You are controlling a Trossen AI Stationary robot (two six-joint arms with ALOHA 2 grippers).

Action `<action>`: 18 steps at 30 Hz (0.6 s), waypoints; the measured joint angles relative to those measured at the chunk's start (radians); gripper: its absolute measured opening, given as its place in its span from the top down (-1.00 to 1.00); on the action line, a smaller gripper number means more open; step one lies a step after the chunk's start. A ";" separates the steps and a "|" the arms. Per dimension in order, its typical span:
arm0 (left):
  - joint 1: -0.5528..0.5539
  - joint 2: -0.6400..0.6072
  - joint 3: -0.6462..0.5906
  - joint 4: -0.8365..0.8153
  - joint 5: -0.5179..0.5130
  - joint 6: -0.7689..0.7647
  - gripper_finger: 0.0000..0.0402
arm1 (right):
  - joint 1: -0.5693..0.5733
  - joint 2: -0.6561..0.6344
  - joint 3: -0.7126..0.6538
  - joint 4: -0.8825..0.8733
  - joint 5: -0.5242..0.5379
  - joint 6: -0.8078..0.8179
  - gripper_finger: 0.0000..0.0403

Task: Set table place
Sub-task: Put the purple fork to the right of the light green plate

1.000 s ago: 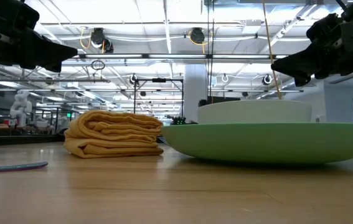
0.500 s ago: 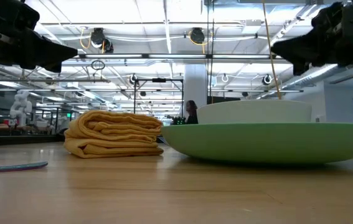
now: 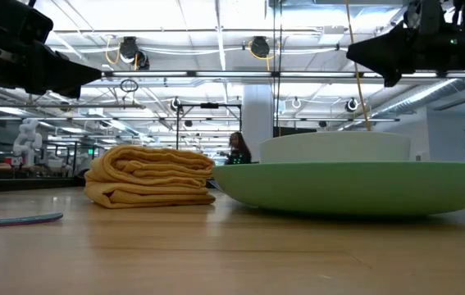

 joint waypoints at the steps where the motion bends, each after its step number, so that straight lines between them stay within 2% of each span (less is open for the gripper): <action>1: 0.000 0.000 0.000 0.000 0.000 0.001 0.95 | -0.004 0.015 0.012 0.000 0.000 0.000 0.51; 18: 0.000 0.000 0.000 -0.014 0.000 -0.005 0.91 | -0.100 0.359 0.235 -0.128 -0.004 0.057 0.48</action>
